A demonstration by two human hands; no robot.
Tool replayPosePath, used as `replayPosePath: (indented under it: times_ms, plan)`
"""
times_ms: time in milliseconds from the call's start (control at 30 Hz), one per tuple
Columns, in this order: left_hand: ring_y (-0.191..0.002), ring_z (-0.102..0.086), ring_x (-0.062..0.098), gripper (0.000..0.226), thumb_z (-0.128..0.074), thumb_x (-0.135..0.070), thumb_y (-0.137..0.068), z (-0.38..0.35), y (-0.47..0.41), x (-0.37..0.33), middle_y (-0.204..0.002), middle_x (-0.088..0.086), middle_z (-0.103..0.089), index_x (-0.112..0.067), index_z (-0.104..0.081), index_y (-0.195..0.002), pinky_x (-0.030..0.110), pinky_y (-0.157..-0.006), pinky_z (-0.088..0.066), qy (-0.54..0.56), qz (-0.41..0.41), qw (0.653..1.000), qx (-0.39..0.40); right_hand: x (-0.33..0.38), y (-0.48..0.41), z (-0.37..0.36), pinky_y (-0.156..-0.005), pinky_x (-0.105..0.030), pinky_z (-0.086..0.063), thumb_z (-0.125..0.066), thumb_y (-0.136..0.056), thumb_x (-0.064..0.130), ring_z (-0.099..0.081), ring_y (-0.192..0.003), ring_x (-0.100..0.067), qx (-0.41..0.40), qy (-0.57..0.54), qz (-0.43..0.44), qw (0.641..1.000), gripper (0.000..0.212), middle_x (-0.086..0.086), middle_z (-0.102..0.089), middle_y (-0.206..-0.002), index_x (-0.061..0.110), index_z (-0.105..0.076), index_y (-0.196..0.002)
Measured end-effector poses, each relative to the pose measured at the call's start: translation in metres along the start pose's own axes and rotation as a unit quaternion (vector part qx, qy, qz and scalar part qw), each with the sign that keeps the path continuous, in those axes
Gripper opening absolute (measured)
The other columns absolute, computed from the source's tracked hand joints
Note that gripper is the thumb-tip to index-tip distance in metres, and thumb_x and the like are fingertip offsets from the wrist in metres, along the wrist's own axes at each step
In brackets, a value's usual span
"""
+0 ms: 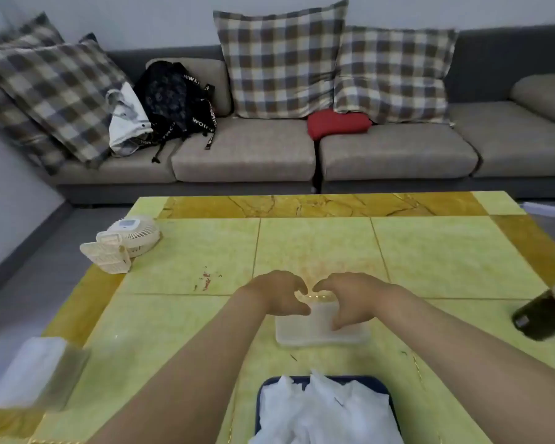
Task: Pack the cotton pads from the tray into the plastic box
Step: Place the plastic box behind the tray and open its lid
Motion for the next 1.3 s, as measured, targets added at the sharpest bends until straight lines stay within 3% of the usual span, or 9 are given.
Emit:
replayPosePath:
  times_ms: [200, 300, 467, 533, 633, 833, 967, 1167, 1300]
  plan:
    - [-0.112, -0.060, 0.011, 0.046, -0.071, -0.042, -0.084, -0.034, -0.020, 0.003, -0.127, -0.009, -0.064, -0.027, -0.064, -0.127, 0.028, -0.089, -0.050, -0.036, -0.049, 0.997, -0.046, -0.011, -0.011, -0.031, -0.096, -0.035, -0.051, -0.078, -0.076, 0.035, -0.055, -0.119, -0.016, -0.022, -0.018, 0.003, 1.000, 0.072, 0.009, -0.052, -0.140, 0.037, -0.045, -0.140]
    - [-0.115, -0.058, 0.014, 0.045, -0.073, -0.036, -0.084, -0.036, -0.019, 0.004, -0.127, -0.006, -0.061, -0.028, -0.062, -0.128, 0.029, -0.087, -0.048, -0.067, -0.067, 0.992, -0.089, -0.011, -0.003, -0.027, -0.098, -0.035, -0.048, -0.079, -0.076, 0.036, -0.052, -0.121, -0.016, -0.089, -0.017, 0.015, 0.996, 0.069, 0.009, -0.050, -0.136, 0.036, -0.049, -0.139]
    - [-0.124, -0.048, 0.016, 0.035, -0.062, -0.038, -0.093, -0.043, 0.008, -0.002, -0.129, -0.002, -0.055, -0.030, -0.063, -0.128, 0.035, -0.093, -0.048, -0.122, -0.077, 0.974, -0.172, -0.005, 0.028, -0.041, -0.096, -0.037, -0.047, -0.066, -0.087, 0.046, -0.049, -0.122, -0.016, -0.164, 0.040, 0.008, 0.986, 0.046, 0.005, -0.051, -0.129, 0.032, -0.062, -0.131]
    - [-0.124, -0.048, 0.017, 0.034, -0.059, -0.043, -0.095, -0.054, 0.019, -0.003, -0.129, -0.002, -0.055, -0.029, -0.064, -0.126, 0.035, -0.093, -0.048, -0.109, -0.074, 0.975, -0.179, -0.003, 0.038, -0.055, -0.096, -0.037, -0.048, -0.065, -0.089, 0.045, -0.049, -0.124, -0.016, -0.161, 0.049, -0.001, 0.986, 0.051, 0.005, -0.051, -0.132, 0.029, -0.059, -0.136]
    - [-0.124, -0.047, 0.017, 0.039, -0.063, -0.044, -0.092, -0.069, 0.032, -0.007, -0.128, -0.003, -0.055, -0.027, -0.064, -0.127, 0.034, -0.093, -0.047, -0.116, -0.069, 0.975, -0.176, -0.002, 0.044, -0.069, -0.095, -0.036, -0.049, -0.069, -0.090, 0.027, -0.052, -0.122, -0.019, -0.165, 0.067, -0.009, 0.984, 0.056, 0.004, -0.051, -0.135, 0.026, -0.053, -0.143]
    - [-0.118, -0.050, 0.022, 0.049, -0.074, -0.023, -0.085, -0.079, 0.033, -0.015, -0.126, -0.001, -0.053, -0.022, -0.058, -0.131, 0.030, -0.075, -0.041, -0.187, -0.047, 0.962, -0.193, 0.007, 0.039, -0.074, -0.077, -0.034, -0.049, -0.062, -0.089, 0.003, -0.056, -0.104, -0.024, -0.196, 0.121, -0.028, 0.973, 0.050, -0.003, -0.052, -0.123, 0.018, -0.054, -0.135]
    - [-0.101, -0.058, 0.025, 0.036, -0.067, -0.008, -0.087, -0.079, 0.030, -0.024, -0.117, 0.006, -0.062, -0.013, -0.065, -0.122, 0.030, -0.072, -0.041, -0.237, -0.046, 0.946, -0.215, 0.009, 0.036, -0.075, -0.073, -0.035, -0.048, -0.057, -0.088, 0.001, -0.057, -0.101, -0.026, -0.203, 0.135, -0.023, 0.970, 0.048, -0.005, -0.052, -0.121, 0.015, -0.055, -0.134]
    - [-0.087, -0.057, 0.027, 0.028, -0.064, -0.003, -0.083, -0.084, 0.028, -0.030, -0.105, 0.011, -0.063, -0.005, -0.065, -0.111, 0.032, -0.066, -0.038, -0.272, -0.054, 0.935, -0.223, 0.005, 0.040, -0.075, -0.075, -0.035, -0.049, -0.060, -0.085, 0.010, -0.059, -0.097, -0.025, -0.246, 0.132, -0.015, 0.960, 0.049, -0.002, -0.056, -0.116, 0.020, -0.058, -0.133]
    - [-0.075, -0.047, 0.024, 0.023, -0.057, 0.002, -0.082, -0.091, 0.032, -0.024, -0.093, 0.010, -0.061, -0.004, -0.064, -0.103, 0.032, -0.062, -0.034, -0.273, -0.048, 0.934, -0.227, 0.002, 0.041, -0.072, -0.079, -0.032, -0.048, -0.064, -0.083, 0.013, -0.051, -0.113, -0.022, -0.259, 0.116, -0.015, 0.959, 0.054, 0.000, -0.052, -0.126, 0.023, -0.053, -0.135]
Point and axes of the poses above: each hand's wrist, its own y-axis away from the middle knuckle, its own z-axis out of the back of the hand, x = y × z, the point moved 8 cm from there along -y, towards the middle knuckle
